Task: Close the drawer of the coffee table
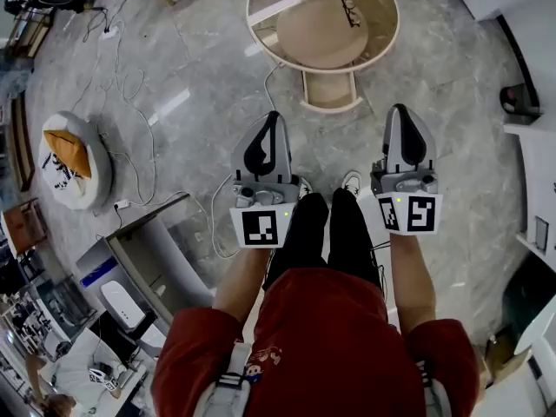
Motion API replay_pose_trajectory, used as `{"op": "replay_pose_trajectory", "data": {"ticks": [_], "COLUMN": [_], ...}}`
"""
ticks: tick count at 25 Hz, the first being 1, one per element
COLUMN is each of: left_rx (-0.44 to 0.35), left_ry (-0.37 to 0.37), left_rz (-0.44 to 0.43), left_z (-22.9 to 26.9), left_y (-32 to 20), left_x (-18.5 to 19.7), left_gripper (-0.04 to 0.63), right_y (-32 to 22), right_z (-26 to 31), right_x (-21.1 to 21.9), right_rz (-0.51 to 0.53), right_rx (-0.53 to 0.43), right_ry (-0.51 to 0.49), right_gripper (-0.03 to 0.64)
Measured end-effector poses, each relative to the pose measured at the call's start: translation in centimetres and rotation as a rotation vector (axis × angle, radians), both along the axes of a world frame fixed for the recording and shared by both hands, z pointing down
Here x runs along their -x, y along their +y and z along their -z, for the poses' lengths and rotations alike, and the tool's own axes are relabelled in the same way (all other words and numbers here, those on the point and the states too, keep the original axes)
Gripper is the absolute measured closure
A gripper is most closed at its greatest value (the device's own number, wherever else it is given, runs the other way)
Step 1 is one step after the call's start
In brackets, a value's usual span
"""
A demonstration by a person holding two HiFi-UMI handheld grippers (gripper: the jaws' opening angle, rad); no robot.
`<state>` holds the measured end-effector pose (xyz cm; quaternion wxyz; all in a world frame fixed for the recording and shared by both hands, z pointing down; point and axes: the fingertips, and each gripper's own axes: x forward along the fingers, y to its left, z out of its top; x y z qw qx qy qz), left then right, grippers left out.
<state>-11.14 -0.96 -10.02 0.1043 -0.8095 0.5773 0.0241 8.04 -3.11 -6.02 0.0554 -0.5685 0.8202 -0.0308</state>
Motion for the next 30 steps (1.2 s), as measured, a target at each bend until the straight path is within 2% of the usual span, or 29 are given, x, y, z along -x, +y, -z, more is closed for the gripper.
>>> {"op": "replay_pose_trajectory", "data": {"ticks": [6, 14, 19, 24, 30], "left_rx": [0.046, 0.153, 0.231, 0.221, 0.147], "left_ry": [-0.006, -0.052, -0.021, -0.009, -0.014], "left_rz": [0.006, -0.011, -0.028, -0.007, 0.005], "left_z": [-12.7, -37.8, -53.1, -64.2, -72.4], "left_y": [-0.3, 0.3, 1.9, 0.6, -1.1], "left_x": [-0.5, -0.8, -0.1, 1.2, 1.9], "left_gripper": [0.583, 0.583, 0.583, 0.583, 0.583], "right_y": [-0.2, 0.3, 1.8, 1.2, -0.1], "right_z": [-14.8, -38.8, -52.5, -62.8, -71.3], "right_x": [0.4, 1.7, 2.7, 3.3, 2.9], "right_rz": [-0.018, -0.017, 0.022, 0.057, 0.030], "right_rx": [0.086, 0.152, 0.170, 0.140, 0.098], "right_ry": [0.009, 0.059, 0.110, 0.119, 0.132], "right_gripper": [0.595, 0.595, 0.595, 0.595, 0.595]}}
